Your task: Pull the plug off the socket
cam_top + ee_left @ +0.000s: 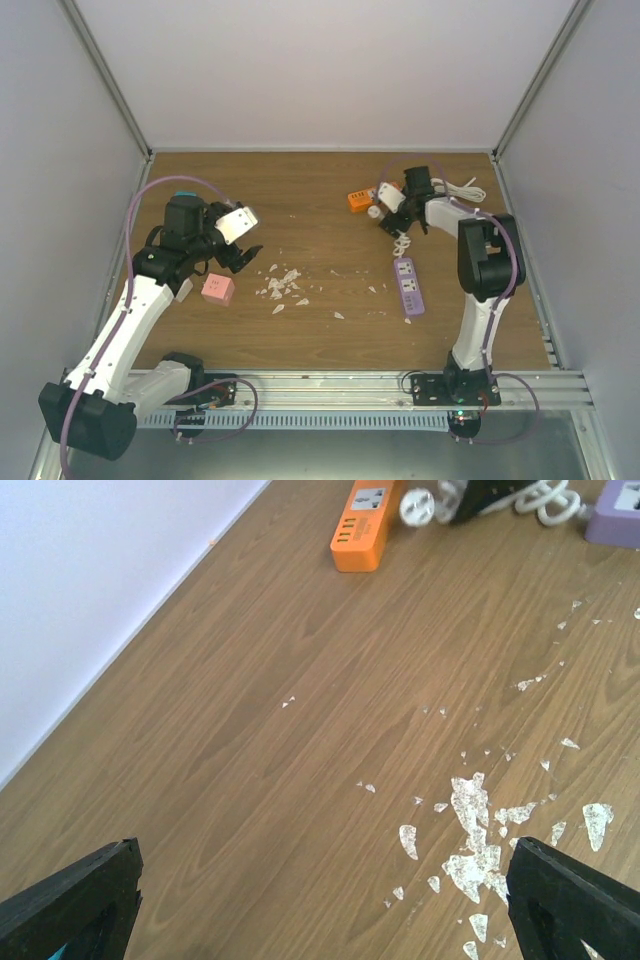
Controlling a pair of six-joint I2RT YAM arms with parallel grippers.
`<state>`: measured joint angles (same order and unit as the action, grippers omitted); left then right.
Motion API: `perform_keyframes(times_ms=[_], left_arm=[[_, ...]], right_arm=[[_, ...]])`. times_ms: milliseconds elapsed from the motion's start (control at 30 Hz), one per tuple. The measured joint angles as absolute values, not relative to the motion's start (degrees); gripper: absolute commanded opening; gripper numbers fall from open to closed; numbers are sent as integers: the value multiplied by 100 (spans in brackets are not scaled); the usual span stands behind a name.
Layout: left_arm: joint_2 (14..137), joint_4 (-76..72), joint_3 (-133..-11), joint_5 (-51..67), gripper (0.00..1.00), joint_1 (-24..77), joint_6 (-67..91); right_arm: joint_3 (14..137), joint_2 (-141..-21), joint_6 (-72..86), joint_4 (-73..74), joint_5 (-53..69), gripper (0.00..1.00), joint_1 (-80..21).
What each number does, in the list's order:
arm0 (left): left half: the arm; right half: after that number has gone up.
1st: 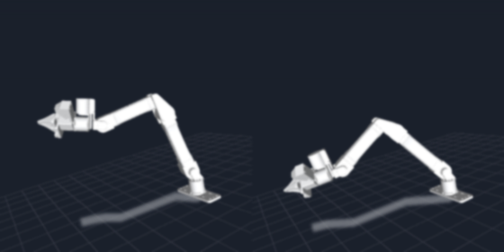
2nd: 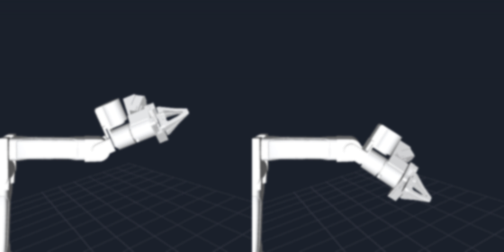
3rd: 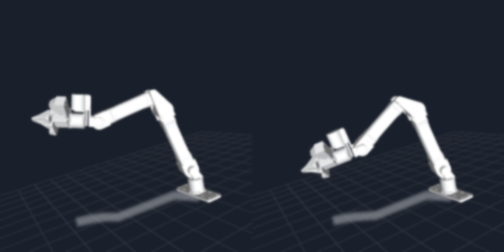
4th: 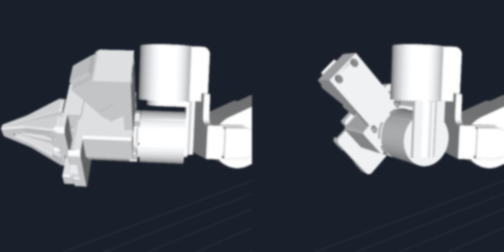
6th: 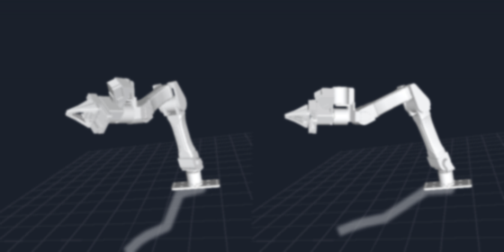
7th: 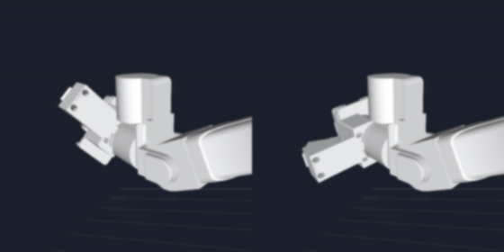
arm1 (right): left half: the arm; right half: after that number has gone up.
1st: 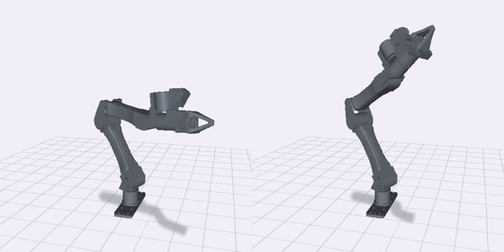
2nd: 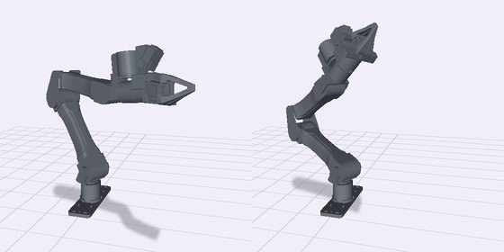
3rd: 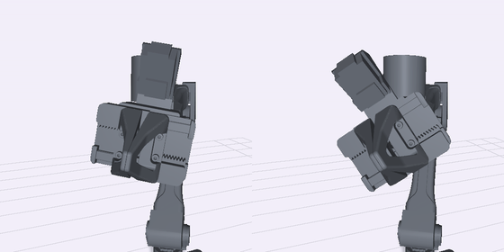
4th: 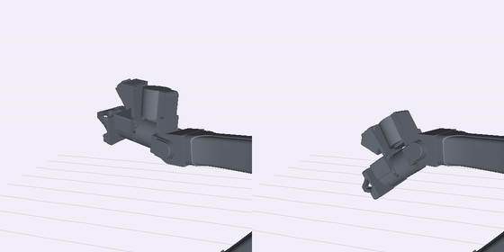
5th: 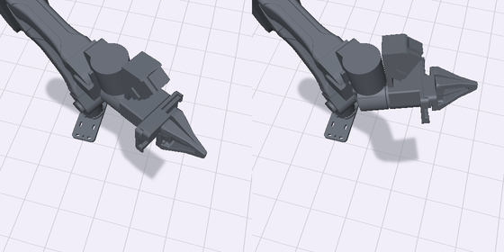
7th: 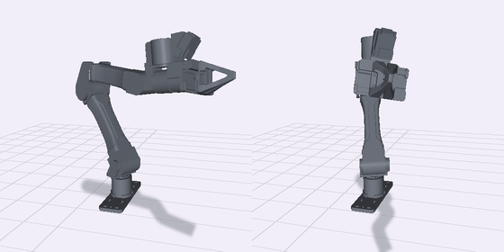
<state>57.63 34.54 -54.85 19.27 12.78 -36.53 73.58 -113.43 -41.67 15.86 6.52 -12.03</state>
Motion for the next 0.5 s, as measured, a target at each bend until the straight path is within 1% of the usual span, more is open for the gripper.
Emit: perform_keyframes(times_ms=[300, 500], left_arm=[[5769, 3454, -5485, 1953, 99, 1275, -3653], [5769, 3457, -5485, 1957, 99, 1275, -3653]], right_arm=[[7850, -11653, -4427, 1651, 646, 100, 666], [8221, -11629, -4495, 2082, 1100, 100, 1756]])
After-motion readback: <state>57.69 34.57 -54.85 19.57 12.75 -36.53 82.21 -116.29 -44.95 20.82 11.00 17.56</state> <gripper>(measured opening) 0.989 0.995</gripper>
